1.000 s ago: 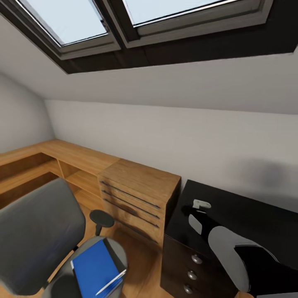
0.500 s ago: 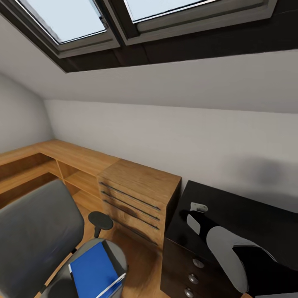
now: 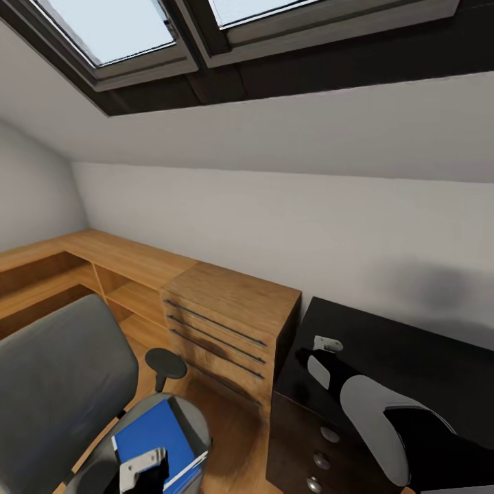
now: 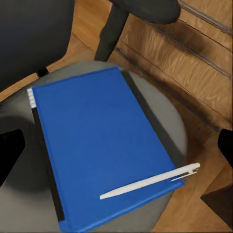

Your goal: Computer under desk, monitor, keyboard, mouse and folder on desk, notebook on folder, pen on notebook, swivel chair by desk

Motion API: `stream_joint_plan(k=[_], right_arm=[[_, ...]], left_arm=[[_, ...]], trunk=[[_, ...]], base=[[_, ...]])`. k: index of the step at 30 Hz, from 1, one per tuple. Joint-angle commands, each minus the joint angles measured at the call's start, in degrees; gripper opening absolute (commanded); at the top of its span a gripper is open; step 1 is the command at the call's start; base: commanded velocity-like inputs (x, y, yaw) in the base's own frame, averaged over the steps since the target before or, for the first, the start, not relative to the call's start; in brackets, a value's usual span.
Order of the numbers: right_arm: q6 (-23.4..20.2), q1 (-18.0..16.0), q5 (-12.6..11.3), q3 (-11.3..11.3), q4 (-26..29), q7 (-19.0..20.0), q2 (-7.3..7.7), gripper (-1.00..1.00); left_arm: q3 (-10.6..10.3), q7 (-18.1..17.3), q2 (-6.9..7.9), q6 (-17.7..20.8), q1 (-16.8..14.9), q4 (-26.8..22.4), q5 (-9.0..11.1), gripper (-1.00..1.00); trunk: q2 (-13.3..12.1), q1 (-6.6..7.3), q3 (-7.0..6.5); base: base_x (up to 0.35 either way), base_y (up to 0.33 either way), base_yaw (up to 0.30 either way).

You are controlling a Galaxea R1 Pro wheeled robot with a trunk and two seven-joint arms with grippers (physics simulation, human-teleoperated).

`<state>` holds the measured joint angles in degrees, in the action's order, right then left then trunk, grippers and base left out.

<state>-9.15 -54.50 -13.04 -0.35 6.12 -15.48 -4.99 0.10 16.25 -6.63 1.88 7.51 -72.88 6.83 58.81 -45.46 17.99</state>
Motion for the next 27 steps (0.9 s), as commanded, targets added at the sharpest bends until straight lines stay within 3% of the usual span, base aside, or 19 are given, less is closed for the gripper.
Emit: stream_joint_plan(k=[1, 3, 5, 7, 10, 12, 16, 27], right_arm=[[-0.25, -0.02, -0.40, 0.00, 0.16, -0.34, -0.02, -1.00], [-0.25, -0.02, -0.39, 0.02, 0.19, -0.33, -0.02, -1.00], [-0.30, -0.04, -0.25, 0.10, 0.20, -0.39, -0.02, -1.00], [-0.32, -0.04, -0.18, 0.20, 0.21, -0.41, -0.02, -1.00], [-0.66, -0.05, -0.15, 0.25, 0.21, -0.39, -0.02, -1.00], [-0.82, -0.04, -0.18, 0.26, 0.21, -0.36, -0.02, -1.00], [-0.87, -0.03, -0.28, 0.24, 0.14, -0.35, -0.31, -1.00], [-0.78, -0.02, -0.31, 0.01, 0.12, -0.34, -2.00, -1.00]], left_arm=[[0.00, 0.08, -0.09, 5.62, 0.03, -4.32, 0.89, 1.00], [-0.13, 0.04, -0.17, 15.48, 0.03, -11.94, 2.93, 1.00], [-0.71, 0.14, -0.39, 21.72, 0.03, -16.69, 5.08, 1.00], [-0.98, 0.25, -0.76, 24.34, 0.04, -18.61, 7.48, 1.00], [-1.17, 0.40, -1.33, 25.64, 0.00, -19.58, 13.04, 1.00], [-1.17, 0.50, -1.45, 25.89, -0.01, -19.72, 15.01, 1.00], [-0.91, 0.68, -1.41, 25.96, -0.02, -19.14, 16.08, 1.00], [-0.56, 0.72, -1.37, 24.34, -0.02, -17.95, 16.11, 1.00]], trunk=[[0.46, -0.23, 0.25], [1.27, -0.67, 0.61], [2.07, -1.11, 0.97], [2.87, -1.55, 1.33], [4.07, -2.21, 1.86], [4.87, -2.65, 2.22], [6.48, -3.53, 2.94], [10.89, -5.95, 4.92]], base=[[0.000, 0.000, 0.000], [0.000, 0.000, 0.000], [0.000, 0.000, 0.000], [0.000, 0.000, 0.000], [0.000, 0.000, 0.000], [0.000, 0.000, 0.000], [0.000, 0.000, 0.000], [0.000, 0.000, 0.000]])
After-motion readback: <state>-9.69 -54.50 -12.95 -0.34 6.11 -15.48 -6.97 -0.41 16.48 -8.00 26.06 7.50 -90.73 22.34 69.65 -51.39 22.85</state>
